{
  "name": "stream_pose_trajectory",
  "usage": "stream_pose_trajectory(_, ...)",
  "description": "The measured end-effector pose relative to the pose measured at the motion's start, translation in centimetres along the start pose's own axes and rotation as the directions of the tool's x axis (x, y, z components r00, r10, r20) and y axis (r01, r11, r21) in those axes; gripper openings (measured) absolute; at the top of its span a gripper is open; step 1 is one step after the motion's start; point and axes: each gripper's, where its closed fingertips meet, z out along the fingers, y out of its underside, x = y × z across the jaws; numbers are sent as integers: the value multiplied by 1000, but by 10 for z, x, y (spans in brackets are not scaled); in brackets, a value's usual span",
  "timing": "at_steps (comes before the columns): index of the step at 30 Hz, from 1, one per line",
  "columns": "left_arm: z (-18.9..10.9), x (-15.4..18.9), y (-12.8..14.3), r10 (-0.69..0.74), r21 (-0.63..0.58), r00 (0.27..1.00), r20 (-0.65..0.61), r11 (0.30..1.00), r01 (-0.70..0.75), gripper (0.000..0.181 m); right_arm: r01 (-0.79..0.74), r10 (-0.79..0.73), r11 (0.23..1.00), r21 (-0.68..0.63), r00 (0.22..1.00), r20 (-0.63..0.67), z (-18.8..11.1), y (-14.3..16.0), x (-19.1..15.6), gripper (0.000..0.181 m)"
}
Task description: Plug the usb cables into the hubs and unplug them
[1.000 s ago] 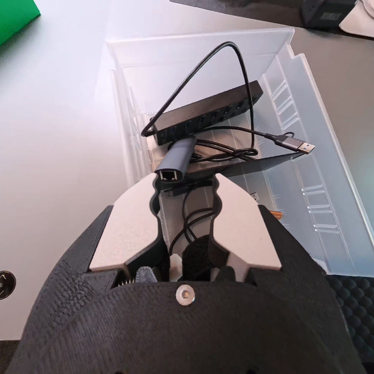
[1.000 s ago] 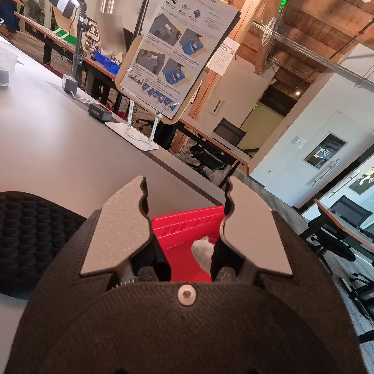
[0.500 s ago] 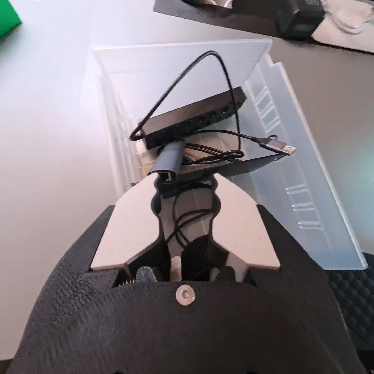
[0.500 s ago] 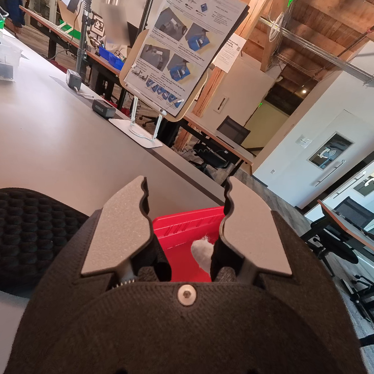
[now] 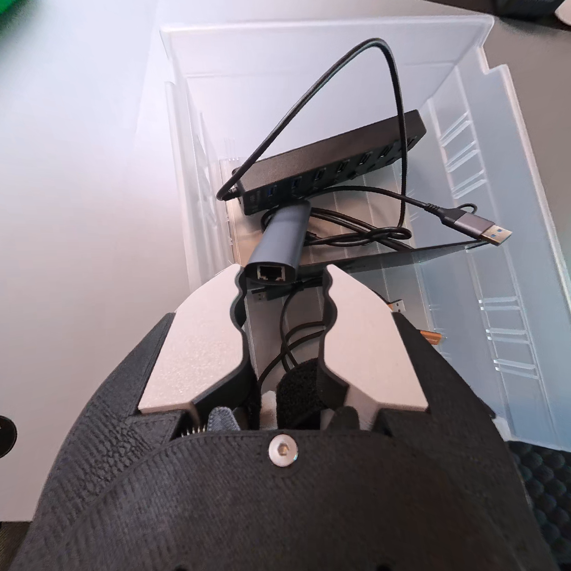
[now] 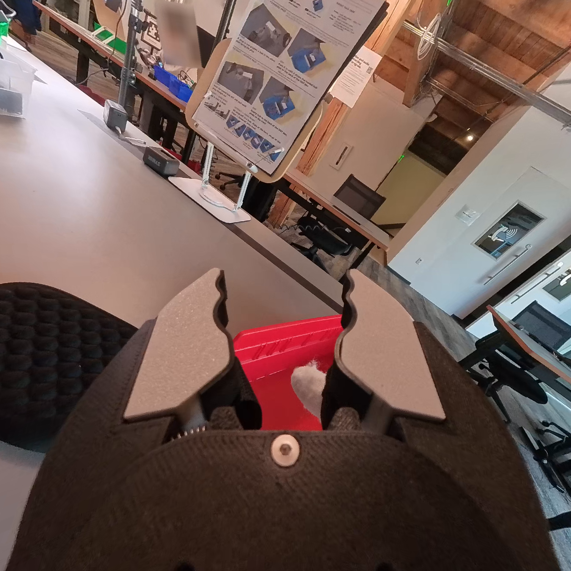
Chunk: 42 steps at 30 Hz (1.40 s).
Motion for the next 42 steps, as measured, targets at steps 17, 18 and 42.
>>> stream_pose_trajectory(17, 15, 30, -5, 58, 34, 996, -72, 998, -56, 35, -1, 1, 1000, -7, 1000, 4, 2, 2, -1, 72)
stream_pose_trajectory(18, 15, 30, -5, 65, 39, 995, -73, 997, -62, 35, -2, 2, 1000, -9, 1000, 4, 3, 3, 0, 72)
stream_pose_trajectory(42, -127, 110, -73, 351, 623, 936, 25, 726, -289, 33, 40, -37, 997, -63, 998, 49, 18, 7, -13, 72)
